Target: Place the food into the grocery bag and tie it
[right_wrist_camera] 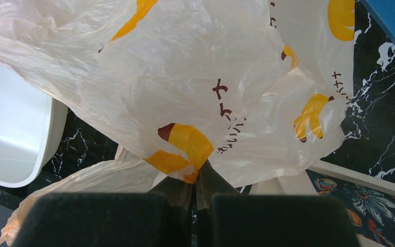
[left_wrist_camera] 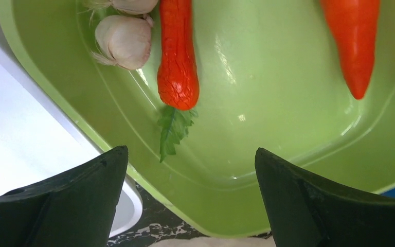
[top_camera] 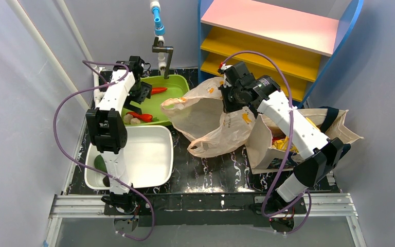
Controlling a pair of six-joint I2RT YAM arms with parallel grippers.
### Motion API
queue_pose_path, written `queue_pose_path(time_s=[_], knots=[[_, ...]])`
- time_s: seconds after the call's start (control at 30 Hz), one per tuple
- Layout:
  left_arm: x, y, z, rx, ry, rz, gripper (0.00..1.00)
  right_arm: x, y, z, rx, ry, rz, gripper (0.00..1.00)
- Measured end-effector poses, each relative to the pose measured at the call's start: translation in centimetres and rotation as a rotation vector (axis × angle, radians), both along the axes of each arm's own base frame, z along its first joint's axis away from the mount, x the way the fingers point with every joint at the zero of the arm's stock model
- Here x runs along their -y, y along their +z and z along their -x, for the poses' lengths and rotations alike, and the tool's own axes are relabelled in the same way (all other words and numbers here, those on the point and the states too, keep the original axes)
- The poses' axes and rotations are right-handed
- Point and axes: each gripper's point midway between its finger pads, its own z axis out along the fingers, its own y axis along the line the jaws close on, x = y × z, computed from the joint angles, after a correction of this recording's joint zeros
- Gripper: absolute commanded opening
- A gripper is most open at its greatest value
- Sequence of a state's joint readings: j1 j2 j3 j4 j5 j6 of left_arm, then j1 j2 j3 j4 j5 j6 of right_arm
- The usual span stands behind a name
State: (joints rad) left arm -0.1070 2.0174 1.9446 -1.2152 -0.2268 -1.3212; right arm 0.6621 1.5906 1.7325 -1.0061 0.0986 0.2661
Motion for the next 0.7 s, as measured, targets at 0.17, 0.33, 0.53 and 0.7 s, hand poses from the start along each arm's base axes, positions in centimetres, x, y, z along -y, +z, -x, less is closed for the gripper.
queue_pose_path(time_s=[0.17, 0.33, 0.53, 0.7], knots=[[-0.7, -2.0, 0.3, -0.037, 0.014, -0.005, 0.88, 0.4, -0.5, 0.3, -0.012, -0.004, 0.013, 0.01], [-1.0, -4.4, 0.4, -0.071, 0.02, -0.01, 0.85, 0.8, -0.8, 0.4, -0.024, -0.011, 0.022, 0.01], [-1.1, -7.7, -0.1, -0.107, 0.014, -0.014, 0.85, 1.1, -0.8, 0.1, -0.025, -0.022, 0.023, 0.01], [-1.3, -9.8, -0.6, -0.128, 0.016, -0.015, 0.82, 1.4, -0.9, 0.0, -0.026, -0.027, 0.025, 0.01]])
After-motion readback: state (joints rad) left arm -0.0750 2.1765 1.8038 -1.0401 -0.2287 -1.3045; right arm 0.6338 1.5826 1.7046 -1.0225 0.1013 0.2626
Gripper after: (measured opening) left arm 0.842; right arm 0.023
